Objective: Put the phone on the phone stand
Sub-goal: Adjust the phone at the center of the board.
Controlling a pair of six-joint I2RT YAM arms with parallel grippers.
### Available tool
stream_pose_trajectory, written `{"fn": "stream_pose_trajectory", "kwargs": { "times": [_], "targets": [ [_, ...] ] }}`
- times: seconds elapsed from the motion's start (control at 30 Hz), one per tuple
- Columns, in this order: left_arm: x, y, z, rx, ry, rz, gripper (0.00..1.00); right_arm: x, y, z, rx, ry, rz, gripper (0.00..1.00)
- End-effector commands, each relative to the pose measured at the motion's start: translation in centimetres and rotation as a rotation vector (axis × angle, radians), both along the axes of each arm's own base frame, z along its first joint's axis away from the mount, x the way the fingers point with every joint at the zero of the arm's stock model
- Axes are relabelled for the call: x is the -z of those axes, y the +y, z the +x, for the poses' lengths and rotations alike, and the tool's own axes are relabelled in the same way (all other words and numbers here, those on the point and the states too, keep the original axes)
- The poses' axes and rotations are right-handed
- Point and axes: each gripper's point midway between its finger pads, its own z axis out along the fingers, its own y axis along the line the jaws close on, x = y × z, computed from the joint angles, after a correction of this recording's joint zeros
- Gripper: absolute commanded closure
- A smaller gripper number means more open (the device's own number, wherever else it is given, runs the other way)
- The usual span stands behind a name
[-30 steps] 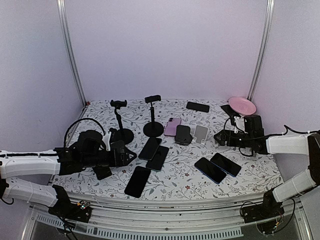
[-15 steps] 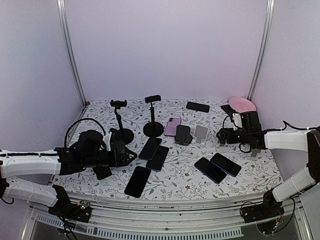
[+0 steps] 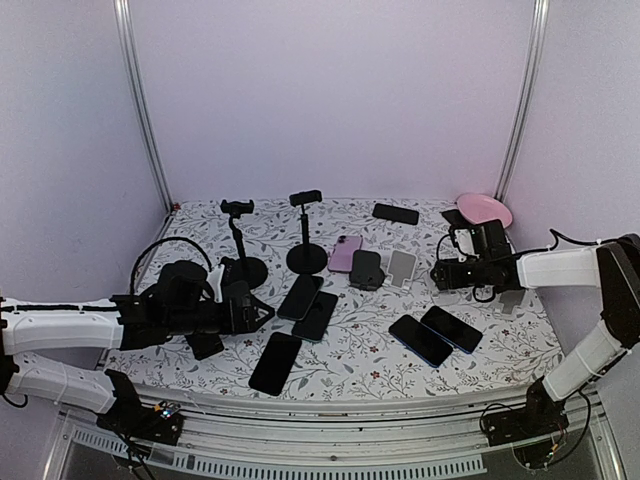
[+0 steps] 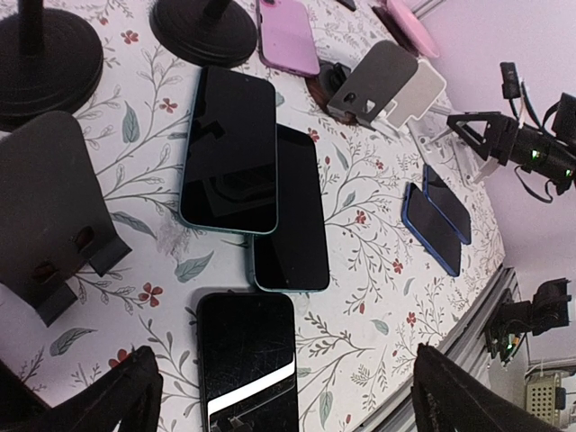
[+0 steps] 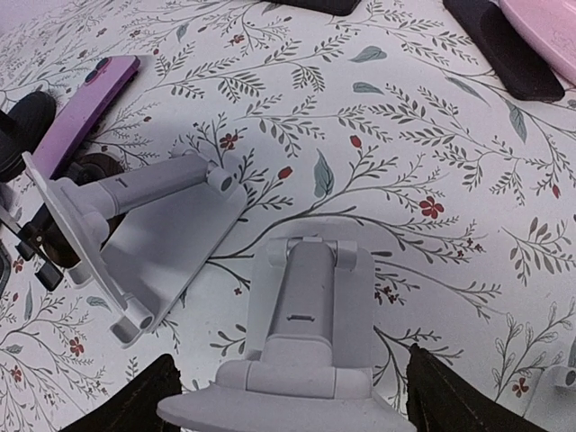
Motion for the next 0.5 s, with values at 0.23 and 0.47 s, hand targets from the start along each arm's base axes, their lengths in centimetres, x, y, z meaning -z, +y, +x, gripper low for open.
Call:
{"fn": "stream_pose_trajectory", "kwargs": {
  "times": [0.23,0.47],
  "targets": [
    [-0.8,-0.6,-0.1,0.014,-0.016,-0.018,0.03,1.2,0.8,0.4,0.0,0.05,-0.031,0.28],
    [-0.9,-0.7,-0.1,0.017,-0.016,-0.021,0.03,2.2,0.9,0.3,0.019,0.091,-0.051,0.19]
  ]
}}
